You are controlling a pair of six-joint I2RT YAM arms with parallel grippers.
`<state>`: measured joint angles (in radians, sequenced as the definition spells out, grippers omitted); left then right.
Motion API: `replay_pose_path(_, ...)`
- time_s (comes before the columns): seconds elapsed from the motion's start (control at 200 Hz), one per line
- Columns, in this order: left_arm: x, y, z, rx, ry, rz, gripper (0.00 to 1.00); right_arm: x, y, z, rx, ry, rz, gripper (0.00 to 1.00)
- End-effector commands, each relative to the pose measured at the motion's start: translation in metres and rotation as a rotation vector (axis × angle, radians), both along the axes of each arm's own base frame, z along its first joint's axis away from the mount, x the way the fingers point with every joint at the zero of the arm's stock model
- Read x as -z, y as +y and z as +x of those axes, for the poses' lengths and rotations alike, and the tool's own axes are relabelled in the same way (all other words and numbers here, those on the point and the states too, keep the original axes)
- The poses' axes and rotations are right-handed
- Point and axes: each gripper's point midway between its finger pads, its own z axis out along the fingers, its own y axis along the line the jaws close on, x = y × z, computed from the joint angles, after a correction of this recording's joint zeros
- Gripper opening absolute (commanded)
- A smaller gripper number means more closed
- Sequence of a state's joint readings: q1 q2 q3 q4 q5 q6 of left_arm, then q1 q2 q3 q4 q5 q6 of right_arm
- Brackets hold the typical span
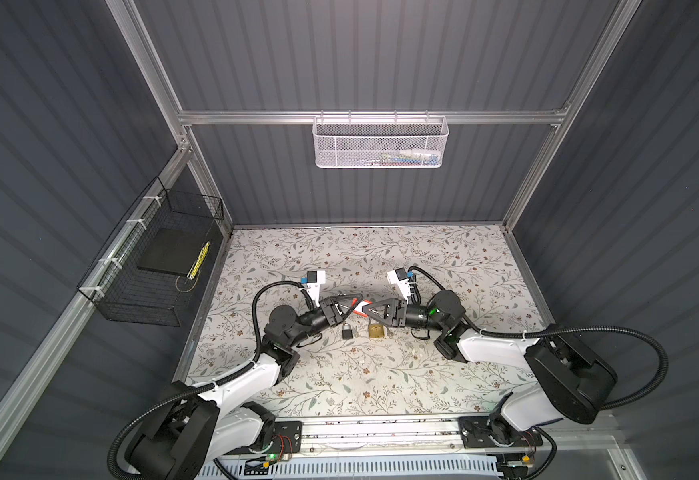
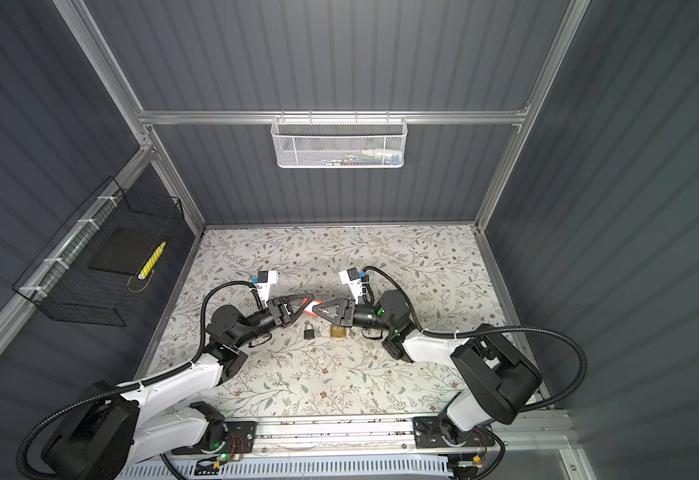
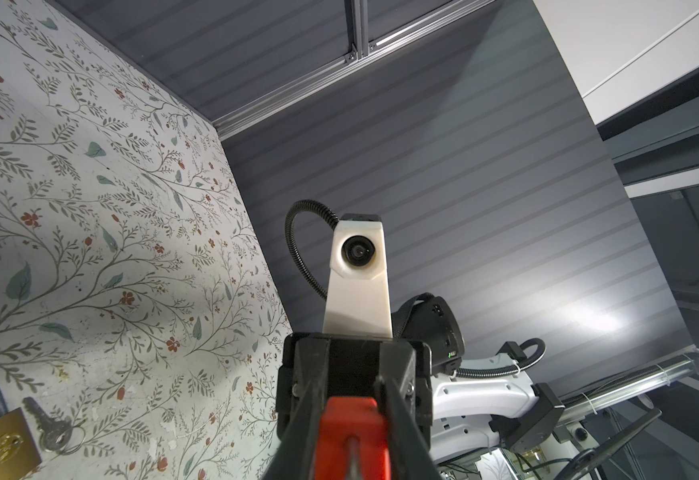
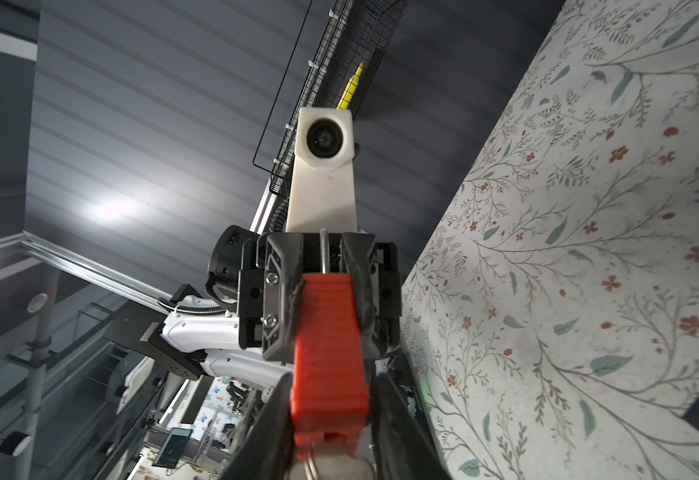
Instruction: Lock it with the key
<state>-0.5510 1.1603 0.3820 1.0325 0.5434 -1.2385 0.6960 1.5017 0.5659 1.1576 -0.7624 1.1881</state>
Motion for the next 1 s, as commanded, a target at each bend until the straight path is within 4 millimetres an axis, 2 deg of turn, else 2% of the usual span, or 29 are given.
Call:
replay_pose_path(0.0, -0.017, 0.003, -0.004, -0.008, -0.061, -0.035, 0.0, -0.002, -0.005, 0.0, 0.018, -0.028, 0.001, 0.38)
replay_pose_path(0.245, -0.019, 0.002, -0.003, -0.007, -0.063, -0.039, 0.0, -0.004, -0.014, -0.003, 0.032, -0.035, 0.006, 0.47)
replay_pose_path(0.43, -0.02, 0.003, -0.002, -0.012, -0.064, -0.04, 0.0, -0.008, -0.026, -0.006, 0.049, -0.042, 0.017, 0.6)
replay_pose_path(0.67, -0.021, 0.001, -0.002, -0.006, -0.068, -0.041, 0.0, 0.007, -0.038, 0.007, 0.1, 0.011, -0.032, 0.63)
replay_pose_path(0.995, -0.022, 0.001, -0.001, -0.006, -0.069, -0.042, 0.0, 0.025, -0.03, 0.007, 0.081, 0.038, -0.107, 0.64)
